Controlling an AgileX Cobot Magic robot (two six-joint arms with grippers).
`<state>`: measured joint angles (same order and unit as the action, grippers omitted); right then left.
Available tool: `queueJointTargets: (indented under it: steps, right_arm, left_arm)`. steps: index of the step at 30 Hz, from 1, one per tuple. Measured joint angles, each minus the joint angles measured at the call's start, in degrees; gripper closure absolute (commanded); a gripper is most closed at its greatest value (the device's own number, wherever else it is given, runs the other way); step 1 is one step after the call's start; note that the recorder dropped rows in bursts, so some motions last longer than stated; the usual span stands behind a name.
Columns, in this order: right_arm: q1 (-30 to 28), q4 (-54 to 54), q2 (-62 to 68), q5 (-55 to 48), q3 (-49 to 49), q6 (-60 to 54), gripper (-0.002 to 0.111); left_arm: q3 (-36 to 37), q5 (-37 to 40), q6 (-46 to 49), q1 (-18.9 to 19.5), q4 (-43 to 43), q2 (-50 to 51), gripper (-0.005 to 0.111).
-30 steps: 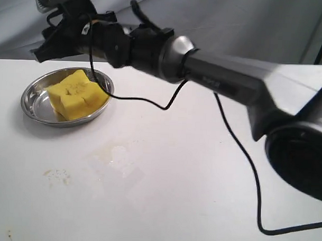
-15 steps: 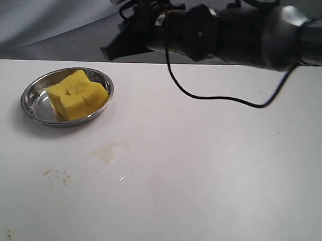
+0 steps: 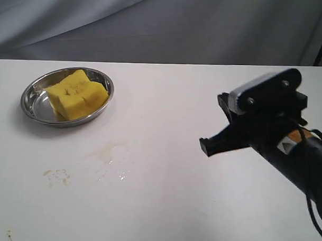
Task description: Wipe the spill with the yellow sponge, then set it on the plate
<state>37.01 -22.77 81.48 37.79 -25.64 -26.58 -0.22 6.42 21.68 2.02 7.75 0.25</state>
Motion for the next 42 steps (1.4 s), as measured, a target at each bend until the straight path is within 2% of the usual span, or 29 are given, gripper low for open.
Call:
queueJointTargets:
  steps: [8,21,33,37,42]
  right_arm:
    - [0.00,-0.93,-10.19,0.23,12.58,0.21,0.108]
    - [0.00,-1.03,-10.83,1.12,12.86,0.21,0.108]
    - [0.00,-3.65,-11.03,9.23,13.11,0.07,0.108]
    - [0.00,-8.17,-12.68,10.06,13.11,-2.36,0.108]
    - [-0.41,-19.83,-19.06,9.87,13.11,-8.50,0.108]
  left_arm:
    - [0.00,0.00,0.00,0.00,0.00,0.00,0.107]
    - [0.00,0.00,0.00,0.00,0.00,0.00,0.107]
    - [0.00,0.00,0.00,0.00,0.00,0.00,0.107]
    - [0.00,0.00,0.00,0.00,0.00,0.00,0.107]
    - [0.00,0.00,0.00,0.00,0.00,0.00,0.107]
